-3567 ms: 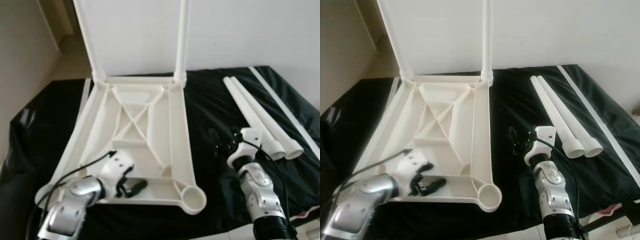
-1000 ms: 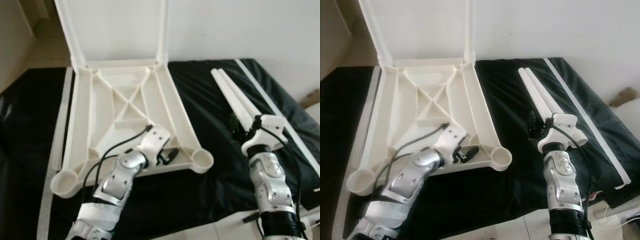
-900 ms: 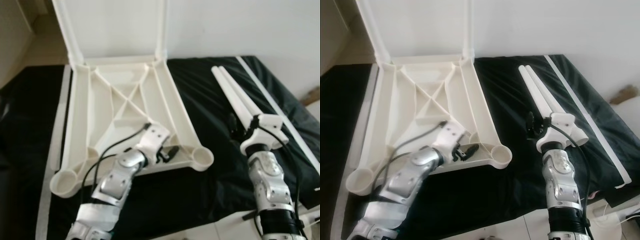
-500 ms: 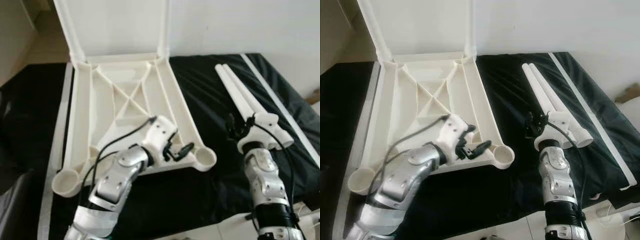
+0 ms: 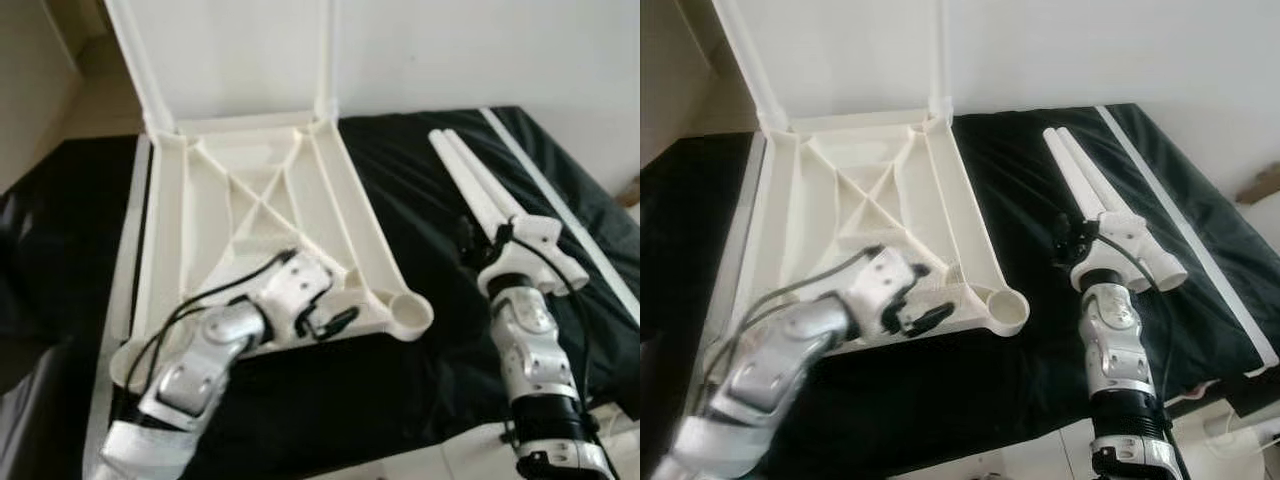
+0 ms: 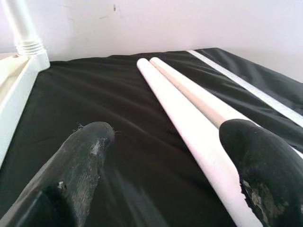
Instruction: Building children table
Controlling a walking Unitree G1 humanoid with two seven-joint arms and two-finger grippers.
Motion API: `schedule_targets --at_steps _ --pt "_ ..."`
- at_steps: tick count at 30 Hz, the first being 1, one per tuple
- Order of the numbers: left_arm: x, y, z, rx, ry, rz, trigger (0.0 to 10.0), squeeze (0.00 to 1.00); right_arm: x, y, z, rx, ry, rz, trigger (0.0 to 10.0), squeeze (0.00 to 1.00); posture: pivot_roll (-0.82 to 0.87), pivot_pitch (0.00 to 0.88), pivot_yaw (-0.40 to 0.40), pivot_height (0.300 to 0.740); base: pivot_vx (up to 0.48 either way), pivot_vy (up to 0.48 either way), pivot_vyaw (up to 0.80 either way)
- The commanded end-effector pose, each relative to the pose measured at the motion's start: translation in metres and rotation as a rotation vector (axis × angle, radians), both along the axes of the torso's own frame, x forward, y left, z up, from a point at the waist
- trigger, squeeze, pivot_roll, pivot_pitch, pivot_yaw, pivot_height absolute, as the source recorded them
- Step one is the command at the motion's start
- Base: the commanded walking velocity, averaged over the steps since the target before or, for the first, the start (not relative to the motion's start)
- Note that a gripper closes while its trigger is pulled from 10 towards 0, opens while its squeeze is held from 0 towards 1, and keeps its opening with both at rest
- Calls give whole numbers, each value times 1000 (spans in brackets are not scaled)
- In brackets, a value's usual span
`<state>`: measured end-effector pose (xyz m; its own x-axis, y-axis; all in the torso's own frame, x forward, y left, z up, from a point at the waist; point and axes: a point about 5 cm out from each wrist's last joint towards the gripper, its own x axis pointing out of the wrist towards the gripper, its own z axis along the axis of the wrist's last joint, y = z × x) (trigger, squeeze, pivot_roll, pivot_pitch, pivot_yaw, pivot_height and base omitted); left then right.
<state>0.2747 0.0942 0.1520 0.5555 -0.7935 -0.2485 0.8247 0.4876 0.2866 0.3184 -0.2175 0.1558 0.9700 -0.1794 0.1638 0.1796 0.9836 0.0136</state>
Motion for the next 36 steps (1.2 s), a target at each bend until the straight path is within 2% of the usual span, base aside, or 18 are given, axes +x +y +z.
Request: schedule_targets --at_steps 1,7,14,17,18,20,21,26,28,31,32,33,34,35,36 --pt "-2 9 3 -5 -8 -28 10000 0 -6 -7 -3 3 0 -39 10000 0 -12 54 11 740 0 0 0" --pt "2 25 4 11 -20 -11 10000 0 -14 -18 -7 5 3 -84 10000 0 -30 61 21 740 0 0 0" --pt "6 39 -3 14 -13 31 10000 0 -18 -20 -9 -1 5 -97 10000 0 -45 42 21 740 0 0 0" --pt "5 44 -18 128 -33 26 10000 0 -15 -22 -5 -3 -6 -100 10000 0 -45 25 17 740 0 0 0" --pt "5 44 -18 128 -33 26 10000 0 -15 -22 -5 -3 -6 -100 10000 0 -45 25 17 740 0 0 0" --pt "1 46 -31 208 -32 10 10000 0 -12 -21 -2 -6 -15 -94 10000 0 -42 7 10 740 0 0 0" --pt "1 46 -31 208 -32 10 10000 0 -12 -21 -2 -6 -15 -94 10000 0 -42 7 10 740 0 0 0" --pt "-6 43 -40 229 -3 -18 10000 0 -8 -18 1 -9 -23 -79 10000 0 -39 0 5 740 0 0 0" --pt "-22 33 -44 202 56 -123 10000 0 -4 -17 4 -10 -31 -73 10000 0 -34 0 2 740 0 0 0" --pt "-29 28 -45 189 79 -172 10000 0 -3 -17 5 -9 -34 -73 10000 0 -34 0 2 740 0 0 0" --pt "-38 21 -45 153 114 -234 10000 0 -3 -17 6 -8 -36 -73 10000 0 -30 0 4 740 0 0 0" --pt "-38 21 -45 153 114 -234 10000 0 -3 -17 6 -8 -36 -73 10000 0 -30 0 4 740 0 0 0" --pt "-44 13 -44 111 143 -268 10000 0 -2 -16 6 -5 -39 -72 10000 0 -30 0 5 740 0 0 0" --pt "-44 13 -44 111 143 -268 10000 0 -2 -16 6 -5 -39 -72 10000 0 -30 0 5 740 0 0 0" --pt "-48 7 -44 75 167 -289 10000 0 -1 -16 6 -4 -40 -71 10000 0 -30 0 5 740 0 0 0"
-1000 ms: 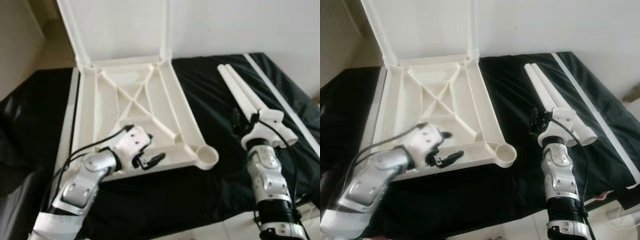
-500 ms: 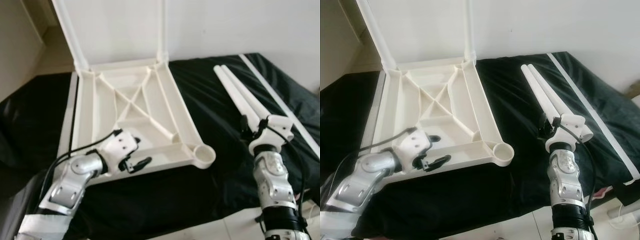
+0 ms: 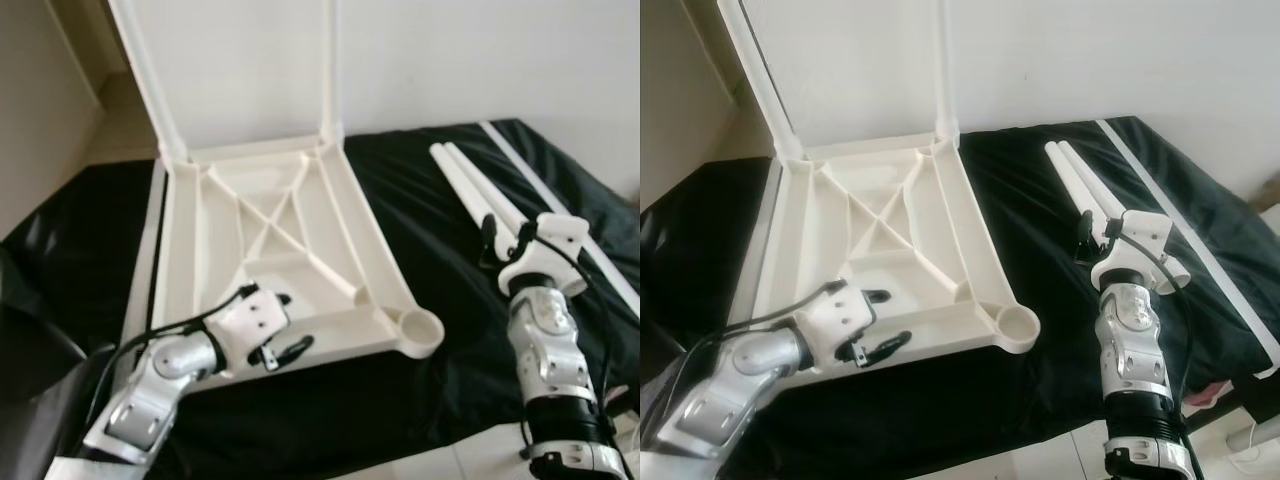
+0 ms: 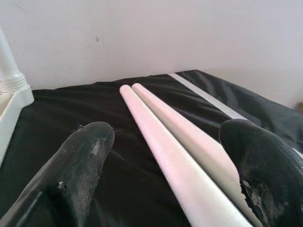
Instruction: Building children table
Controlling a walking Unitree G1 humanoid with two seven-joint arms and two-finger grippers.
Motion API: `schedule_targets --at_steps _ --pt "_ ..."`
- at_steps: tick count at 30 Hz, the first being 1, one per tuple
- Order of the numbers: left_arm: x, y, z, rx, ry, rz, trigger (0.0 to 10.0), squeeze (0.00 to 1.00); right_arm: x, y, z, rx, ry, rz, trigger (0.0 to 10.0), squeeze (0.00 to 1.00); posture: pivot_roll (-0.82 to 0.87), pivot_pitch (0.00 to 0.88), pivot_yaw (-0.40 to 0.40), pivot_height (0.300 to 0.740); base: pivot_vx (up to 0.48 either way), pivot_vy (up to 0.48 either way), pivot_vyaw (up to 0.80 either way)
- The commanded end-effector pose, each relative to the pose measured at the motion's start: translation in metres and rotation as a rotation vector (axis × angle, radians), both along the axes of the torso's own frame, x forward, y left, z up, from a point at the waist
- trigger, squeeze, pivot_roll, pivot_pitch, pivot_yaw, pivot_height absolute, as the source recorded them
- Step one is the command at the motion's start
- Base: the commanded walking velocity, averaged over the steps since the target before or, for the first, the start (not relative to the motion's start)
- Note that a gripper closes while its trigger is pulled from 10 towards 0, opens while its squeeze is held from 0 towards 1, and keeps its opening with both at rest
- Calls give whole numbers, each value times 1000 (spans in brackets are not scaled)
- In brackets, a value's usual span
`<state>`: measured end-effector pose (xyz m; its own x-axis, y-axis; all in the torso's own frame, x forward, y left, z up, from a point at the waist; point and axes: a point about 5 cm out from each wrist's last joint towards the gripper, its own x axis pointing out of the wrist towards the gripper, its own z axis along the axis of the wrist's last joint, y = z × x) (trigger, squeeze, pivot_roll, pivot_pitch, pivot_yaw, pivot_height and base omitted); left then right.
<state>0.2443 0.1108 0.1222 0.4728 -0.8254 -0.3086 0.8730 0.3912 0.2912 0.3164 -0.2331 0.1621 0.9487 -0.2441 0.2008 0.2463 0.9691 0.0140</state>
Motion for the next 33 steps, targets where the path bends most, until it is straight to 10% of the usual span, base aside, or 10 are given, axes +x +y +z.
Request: schedule_targets --at_steps 1,20,33 --pt "-17 -9 -14 21 147 -192 10000 0 1 0 0 4 -4 -2 10000 0 -30 0 5 740 0 0 0" --pt "46 -61 38 -495 95 178 10000 0 -6 -24 -12 -20 65 -172 10000 0 -64 0 20 740 0 0 0" --pt "79 -84 74 -584 80 181 10000 0 -24 -48 -20 -26 152 -239 10000 0 -88 0 28 740 0 0 0"
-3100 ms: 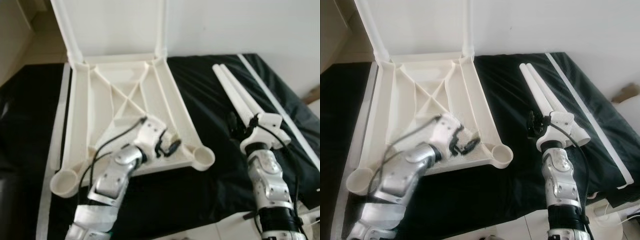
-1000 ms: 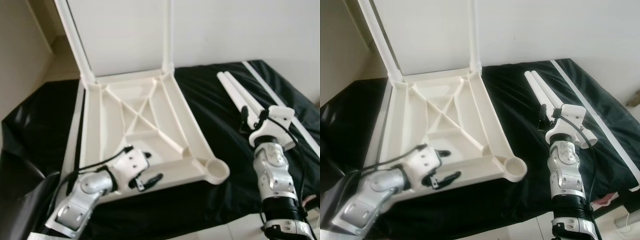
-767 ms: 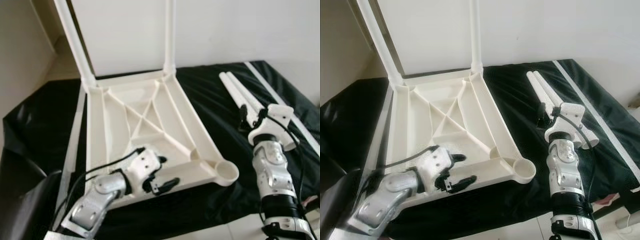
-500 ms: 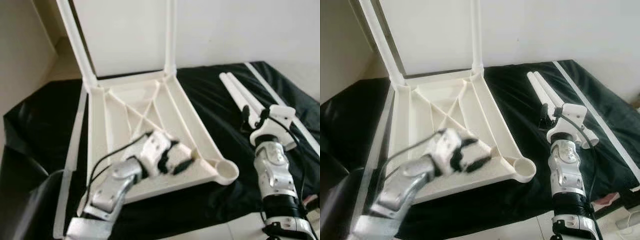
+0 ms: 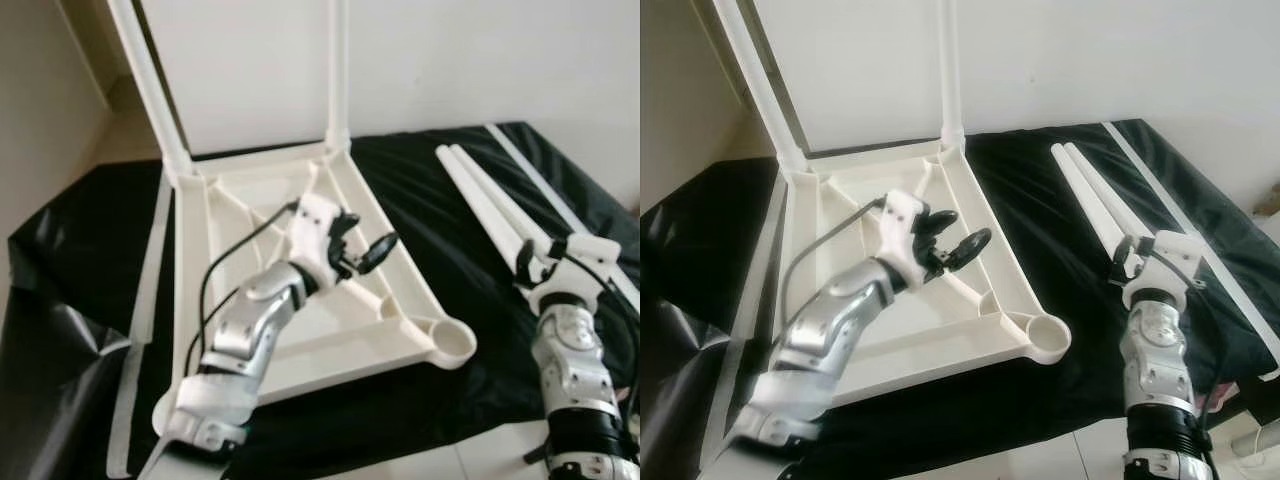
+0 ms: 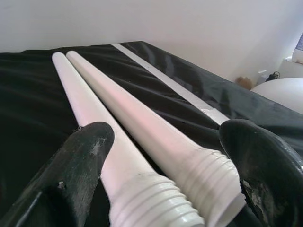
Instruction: Building children table
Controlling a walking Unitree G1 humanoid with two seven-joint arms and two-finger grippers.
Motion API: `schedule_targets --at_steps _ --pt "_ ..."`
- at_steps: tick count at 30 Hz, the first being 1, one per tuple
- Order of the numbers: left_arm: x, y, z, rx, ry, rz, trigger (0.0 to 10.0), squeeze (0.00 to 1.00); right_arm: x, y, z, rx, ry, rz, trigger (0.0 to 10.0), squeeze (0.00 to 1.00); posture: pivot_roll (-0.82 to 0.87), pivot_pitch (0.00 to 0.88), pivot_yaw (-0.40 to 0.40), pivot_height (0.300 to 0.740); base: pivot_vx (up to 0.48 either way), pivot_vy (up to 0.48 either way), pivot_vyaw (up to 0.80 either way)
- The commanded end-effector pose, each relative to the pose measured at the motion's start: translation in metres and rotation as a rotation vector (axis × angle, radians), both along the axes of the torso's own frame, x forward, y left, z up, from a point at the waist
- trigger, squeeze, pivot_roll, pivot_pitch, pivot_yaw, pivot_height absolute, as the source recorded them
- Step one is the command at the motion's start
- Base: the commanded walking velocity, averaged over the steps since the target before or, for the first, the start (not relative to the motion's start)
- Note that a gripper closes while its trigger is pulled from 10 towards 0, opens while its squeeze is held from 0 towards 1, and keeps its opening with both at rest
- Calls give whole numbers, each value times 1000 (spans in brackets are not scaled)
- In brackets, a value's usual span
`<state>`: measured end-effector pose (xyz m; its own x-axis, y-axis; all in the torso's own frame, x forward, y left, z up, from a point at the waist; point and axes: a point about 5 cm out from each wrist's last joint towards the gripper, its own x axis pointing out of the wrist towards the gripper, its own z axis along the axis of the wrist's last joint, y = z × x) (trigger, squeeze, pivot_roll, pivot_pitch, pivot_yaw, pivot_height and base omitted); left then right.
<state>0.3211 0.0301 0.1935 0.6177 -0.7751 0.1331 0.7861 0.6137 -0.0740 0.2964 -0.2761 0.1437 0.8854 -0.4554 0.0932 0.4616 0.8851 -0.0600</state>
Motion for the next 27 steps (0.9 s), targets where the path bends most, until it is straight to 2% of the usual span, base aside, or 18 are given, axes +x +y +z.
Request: schedule_targets --at_steps 1,7,11,14,19,22,27 --pt "3 -5 5 6 -5 -6 10000 0 -6 -7 -2 2 32 -6 10000 0 -88 0 28 740 0 0 0" --pt "1 -17 18 -4 -46 -25 10000 0 -15 -18 -7 -9 83 -10 10000 0 -116 0 43 740 0 0 0" --pt "0 -24 21 -14 -45 -49 10000 0 -17 -18 -11 3 115 18 10000 0 -130 0 45 740 0 0 0" --pt "-6 -33 14 -30 6 -113 10000 0 -16 -16 -16 19 158 61 10000 0 -154 1 43 740 0 0 0" --pt "-9 -36 6 -31 41 -134 10000 0 -13 -13 -17 29 168 81 10000 0 -164 1 41 740 0 0 0" --pt "-13 -43 1 -22 53 -155 10000 0 -7 -6 -14 23 167 143 10000 0 -168 0 35 740 0 0 0" --pt "-12 -51 11 -59 39 -149 10000 0 1 3 -13 48 172 201 10000 0 -162 0 28 740 0 0 0"
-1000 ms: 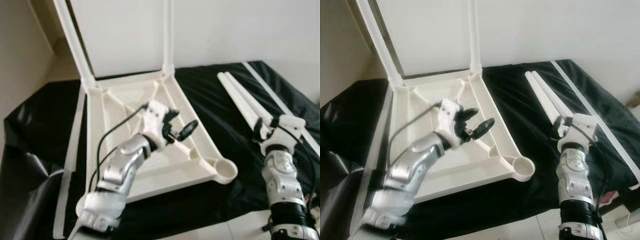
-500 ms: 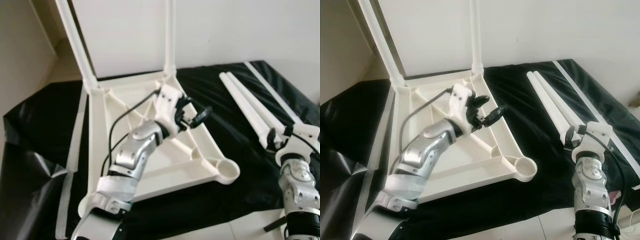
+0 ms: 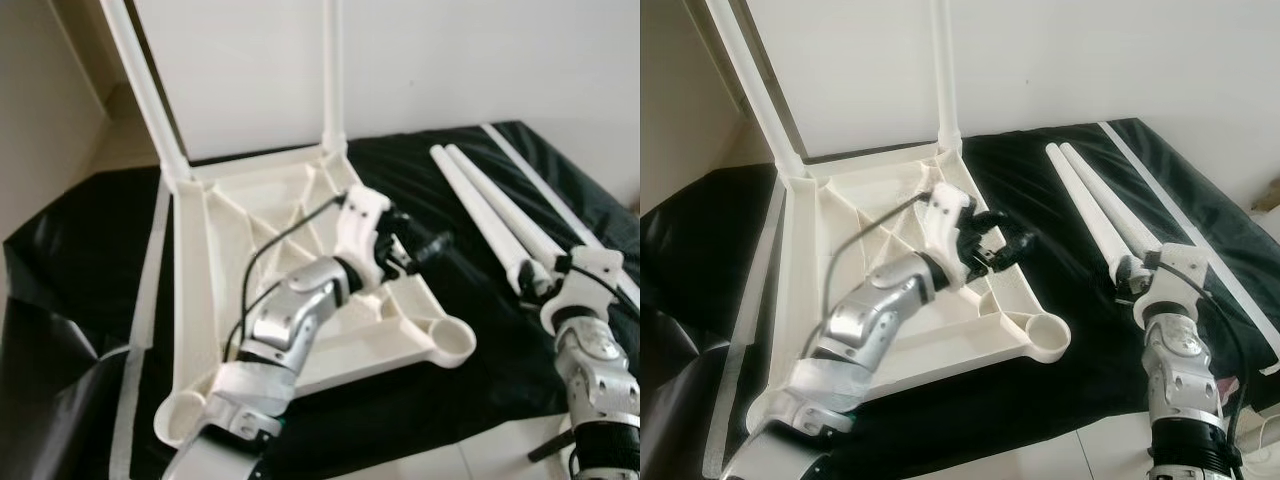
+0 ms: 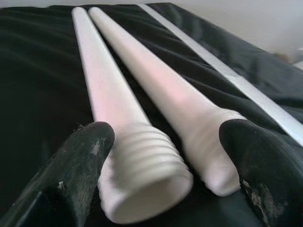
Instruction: Building children table
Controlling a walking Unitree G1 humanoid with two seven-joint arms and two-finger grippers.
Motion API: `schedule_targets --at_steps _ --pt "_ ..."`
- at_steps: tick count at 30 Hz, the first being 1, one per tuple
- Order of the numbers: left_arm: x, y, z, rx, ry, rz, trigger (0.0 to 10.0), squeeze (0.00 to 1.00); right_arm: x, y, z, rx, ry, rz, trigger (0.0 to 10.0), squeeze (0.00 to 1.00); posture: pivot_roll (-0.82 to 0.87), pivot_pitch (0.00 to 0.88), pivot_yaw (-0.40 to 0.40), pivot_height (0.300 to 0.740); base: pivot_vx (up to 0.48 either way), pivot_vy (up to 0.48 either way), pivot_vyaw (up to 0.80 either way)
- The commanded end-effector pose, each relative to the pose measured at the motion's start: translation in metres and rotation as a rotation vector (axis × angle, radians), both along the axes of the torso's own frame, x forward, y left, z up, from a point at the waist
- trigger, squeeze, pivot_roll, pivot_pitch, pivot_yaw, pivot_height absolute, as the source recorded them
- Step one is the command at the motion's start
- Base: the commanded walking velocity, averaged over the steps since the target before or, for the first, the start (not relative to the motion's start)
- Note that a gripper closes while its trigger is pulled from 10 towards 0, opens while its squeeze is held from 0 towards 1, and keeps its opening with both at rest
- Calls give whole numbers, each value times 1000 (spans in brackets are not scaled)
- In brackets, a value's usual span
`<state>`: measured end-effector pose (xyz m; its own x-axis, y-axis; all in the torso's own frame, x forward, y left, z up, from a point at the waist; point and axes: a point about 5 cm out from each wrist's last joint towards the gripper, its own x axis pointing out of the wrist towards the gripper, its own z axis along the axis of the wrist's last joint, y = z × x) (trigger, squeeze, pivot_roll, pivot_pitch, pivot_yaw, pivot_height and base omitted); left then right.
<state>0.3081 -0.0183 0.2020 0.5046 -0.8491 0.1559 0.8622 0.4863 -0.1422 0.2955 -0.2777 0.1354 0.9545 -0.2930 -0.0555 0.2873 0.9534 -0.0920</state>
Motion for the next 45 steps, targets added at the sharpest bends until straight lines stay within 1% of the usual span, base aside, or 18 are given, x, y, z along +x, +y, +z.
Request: schedule_targets --at_steps 1,5,9,10,13,20,24,27,30,36,39,40,41,42,45 --pt "2 -3 4 -5 -10 3 10000 0 3 7 -5 24 27 35 10000 0 -160 0 26 740 0 0 0" --pt "5 -6 11 -30 -15 27 10000 0 5 14 -7 25 43 70 10000 0 -152 0 19 740 0 0 0" --pt "7 -8 15 -49 -20 42 10000 0 7 16 -9 36 50 80 10000 0 -149 0 17 740 0 0 0" --pt "7 -12 22 -76 -21 46 10000 0 9 16 -10 54 56 83 10000 0 -146 0 15 740 0 0 0" --pt "7 -15 26 -89 -27 41 10000 0 12 15 -11 68 63 83 10000 0 -146 0 16 740 0 0 0" --pt "4 -17 25 -82 -35 17 10000 0 18 13 -7 82 67 72 10000 0 -147 0 24 740 0 0 0" --pt "4 -18 25 -84 -32 17 10000 0 19 12 -6 110 80 52 10000 0 -146 0 23 740 0 0 0" --pt "4 -18 25 -90 -30 17 10000 0 21 14 -9 117 100 68 10000 0 -144 0 22 740 0 0 0" --pt "4 -20 26 -93 -36 17 10000 0 22 15 -16 125 139 73 10000 0 -142 0 18 740 0 0 0" --pt "4 -21 27 -97 -38 15 10000 0 25 18 -21 168 159 87 10000 0 -139 0 5 740 0 0 0" --pt "4 -23 28 -98 -45 11 10000 0 26 19 -21 155 165 102 10000 0 -138 0 1 740 0 0 0" --pt "4 -23 28 -98 -46 10 10000 0 27 20 -20 155 161 107 9020 0 -138 0 1 740 0 0 0" --pt "4 -23 28 -98 -46 10 10000 0 27 20 -20 155 161 107 9020 0 -138 0 1 740 0 0 0" --pt "4 -24 29 -98 -50 9 10000 0 27 20 -19 156 157 113 2941 0 -136 0 -5 740 0 0 0" --pt "3 -25 29 -99 -51 8 10000 0 27 20 -19 156 156 116 2941 0 -136 0 -5 740 0 0 0"
